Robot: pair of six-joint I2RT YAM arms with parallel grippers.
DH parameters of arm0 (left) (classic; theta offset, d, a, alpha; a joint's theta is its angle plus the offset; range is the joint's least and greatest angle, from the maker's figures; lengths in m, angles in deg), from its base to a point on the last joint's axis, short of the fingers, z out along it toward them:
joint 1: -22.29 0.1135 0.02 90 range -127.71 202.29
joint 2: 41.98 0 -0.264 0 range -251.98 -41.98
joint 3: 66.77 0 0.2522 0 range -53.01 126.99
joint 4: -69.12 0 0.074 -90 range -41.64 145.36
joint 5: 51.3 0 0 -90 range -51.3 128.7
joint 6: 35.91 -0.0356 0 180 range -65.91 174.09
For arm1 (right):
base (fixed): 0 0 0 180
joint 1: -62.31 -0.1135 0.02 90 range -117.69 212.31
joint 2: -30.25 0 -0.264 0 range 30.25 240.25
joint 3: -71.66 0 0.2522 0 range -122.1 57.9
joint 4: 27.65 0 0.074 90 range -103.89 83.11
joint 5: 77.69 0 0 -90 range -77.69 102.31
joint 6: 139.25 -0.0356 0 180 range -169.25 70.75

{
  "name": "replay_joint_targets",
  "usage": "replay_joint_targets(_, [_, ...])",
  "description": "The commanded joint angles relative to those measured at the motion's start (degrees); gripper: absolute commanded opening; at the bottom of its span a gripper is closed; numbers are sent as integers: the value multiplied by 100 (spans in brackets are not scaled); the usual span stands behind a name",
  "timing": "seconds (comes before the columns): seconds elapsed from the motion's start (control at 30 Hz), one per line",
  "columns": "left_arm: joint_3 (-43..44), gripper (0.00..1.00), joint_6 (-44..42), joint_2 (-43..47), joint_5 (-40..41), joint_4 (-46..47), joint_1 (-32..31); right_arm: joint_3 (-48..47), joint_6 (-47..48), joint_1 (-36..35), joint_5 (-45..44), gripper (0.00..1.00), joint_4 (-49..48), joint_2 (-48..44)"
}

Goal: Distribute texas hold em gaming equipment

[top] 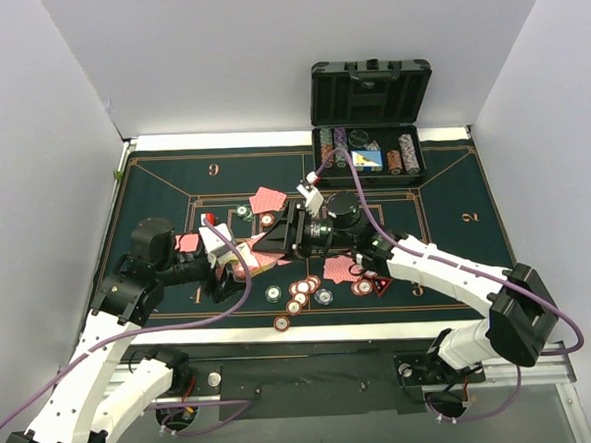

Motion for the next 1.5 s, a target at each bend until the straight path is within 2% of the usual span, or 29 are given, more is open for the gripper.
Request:
replay_joint_targets(0.0, [336, 0, 44, 86, -151, 380, 33, 87, -47, 188, 105, 49, -416, -113])
replay_joint_targets(0.47, [371, 0, 62, 24, -142, 450, 33, 148, -12, 207, 184, 41, -284, -271])
replay_joint_targets(0.67, [336, 0, 62, 33, -142, 459, 33, 122, 260, 277, 236, 38, 199, -446])
replay_joint_targets(1.13, [309, 0, 79, 6, -133, 512, 33, -80, 331, 66, 491, 42, 165, -438])
replay_joint_targets(1.3, [309, 0, 70, 15, -116, 512, 33, -115, 287, 66, 544, 32, 138, -420])
replay_joint_targets(1.47, [283, 0, 97, 59, -125, 512, 33, -107, 541, 136, 491, 22, 612, -596])
